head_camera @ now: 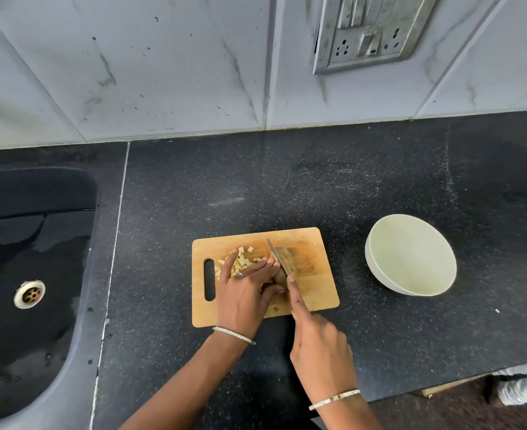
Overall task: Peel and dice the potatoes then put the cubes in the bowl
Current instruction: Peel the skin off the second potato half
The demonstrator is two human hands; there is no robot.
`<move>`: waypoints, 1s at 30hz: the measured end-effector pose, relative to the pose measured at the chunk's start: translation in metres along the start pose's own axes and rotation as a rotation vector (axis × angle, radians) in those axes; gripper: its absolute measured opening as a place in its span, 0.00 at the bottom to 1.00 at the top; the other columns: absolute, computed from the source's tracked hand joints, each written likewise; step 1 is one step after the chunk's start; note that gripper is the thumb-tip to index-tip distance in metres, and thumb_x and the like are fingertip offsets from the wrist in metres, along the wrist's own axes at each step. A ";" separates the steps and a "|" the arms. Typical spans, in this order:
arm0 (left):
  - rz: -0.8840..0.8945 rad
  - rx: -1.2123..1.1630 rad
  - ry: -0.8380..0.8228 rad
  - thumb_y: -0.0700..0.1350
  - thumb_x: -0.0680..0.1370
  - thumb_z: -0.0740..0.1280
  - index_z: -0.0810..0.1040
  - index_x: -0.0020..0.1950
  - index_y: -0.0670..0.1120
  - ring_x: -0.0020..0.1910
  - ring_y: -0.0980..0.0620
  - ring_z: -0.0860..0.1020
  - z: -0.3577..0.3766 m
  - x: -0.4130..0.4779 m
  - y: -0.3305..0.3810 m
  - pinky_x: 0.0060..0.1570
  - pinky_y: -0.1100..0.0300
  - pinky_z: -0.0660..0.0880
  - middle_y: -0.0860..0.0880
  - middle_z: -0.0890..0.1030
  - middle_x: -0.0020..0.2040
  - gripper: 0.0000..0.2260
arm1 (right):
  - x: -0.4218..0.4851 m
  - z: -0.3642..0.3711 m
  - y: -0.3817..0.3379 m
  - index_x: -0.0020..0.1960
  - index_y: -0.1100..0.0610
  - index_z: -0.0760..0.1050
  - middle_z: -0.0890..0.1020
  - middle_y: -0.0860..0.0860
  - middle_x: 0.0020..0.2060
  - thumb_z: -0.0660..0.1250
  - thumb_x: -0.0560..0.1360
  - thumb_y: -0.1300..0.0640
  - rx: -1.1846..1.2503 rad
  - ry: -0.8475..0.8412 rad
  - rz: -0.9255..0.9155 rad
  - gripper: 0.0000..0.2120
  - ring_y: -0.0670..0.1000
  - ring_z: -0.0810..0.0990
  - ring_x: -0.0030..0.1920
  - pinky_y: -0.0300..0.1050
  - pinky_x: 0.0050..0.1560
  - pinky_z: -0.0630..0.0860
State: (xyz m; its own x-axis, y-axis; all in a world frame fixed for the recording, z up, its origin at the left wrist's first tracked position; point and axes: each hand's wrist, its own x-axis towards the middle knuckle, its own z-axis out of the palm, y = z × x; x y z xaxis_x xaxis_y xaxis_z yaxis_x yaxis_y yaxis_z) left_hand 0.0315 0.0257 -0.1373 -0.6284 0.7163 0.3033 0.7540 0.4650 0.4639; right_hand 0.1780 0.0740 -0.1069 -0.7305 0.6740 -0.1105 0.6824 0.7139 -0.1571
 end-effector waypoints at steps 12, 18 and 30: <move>-0.011 0.022 0.026 0.45 0.66 0.79 0.84 0.52 0.52 0.56 0.59 0.80 0.000 -0.001 0.003 0.70 0.50 0.56 0.53 0.84 0.52 0.16 | 0.023 0.002 -0.008 0.76 0.35 0.32 0.81 0.52 0.47 0.60 0.77 0.59 0.110 -0.058 -0.022 0.44 0.58 0.83 0.44 0.54 0.41 0.78; -0.046 0.032 0.029 0.47 0.68 0.77 0.84 0.53 0.53 0.57 0.59 0.80 0.000 0.000 0.004 0.71 0.49 0.52 0.53 0.84 0.53 0.14 | 0.009 0.007 -0.004 0.76 0.36 0.32 0.80 0.50 0.43 0.61 0.76 0.60 0.104 -0.046 -0.014 0.46 0.58 0.83 0.41 0.53 0.39 0.78; -0.021 0.021 0.047 0.49 0.66 0.79 0.84 0.52 0.52 0.56 0.59 0.80 -0.001 0.000 0.003 0.71 0.48 0.53 0.53 0.84 0.52 0.15 | -0.027 -0.002 0.008 0.75 0.33 0.33 0.75 0.46 0.32 0.68 0.75 0.57 0.078 -0.073 -0.011 0.49 0.52 0.82 0.33 0.46 0.30 0.67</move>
State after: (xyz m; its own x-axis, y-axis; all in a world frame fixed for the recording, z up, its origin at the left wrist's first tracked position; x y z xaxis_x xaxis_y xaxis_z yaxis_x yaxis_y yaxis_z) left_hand 0.0342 0.0265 -0.1350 -0.6523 0.6809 0.3330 0.7440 0.4912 0.4530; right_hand 0.2030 0.0616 -0.1032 -0.7400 0.6483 -0.1793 0.6722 0.7024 -0.2342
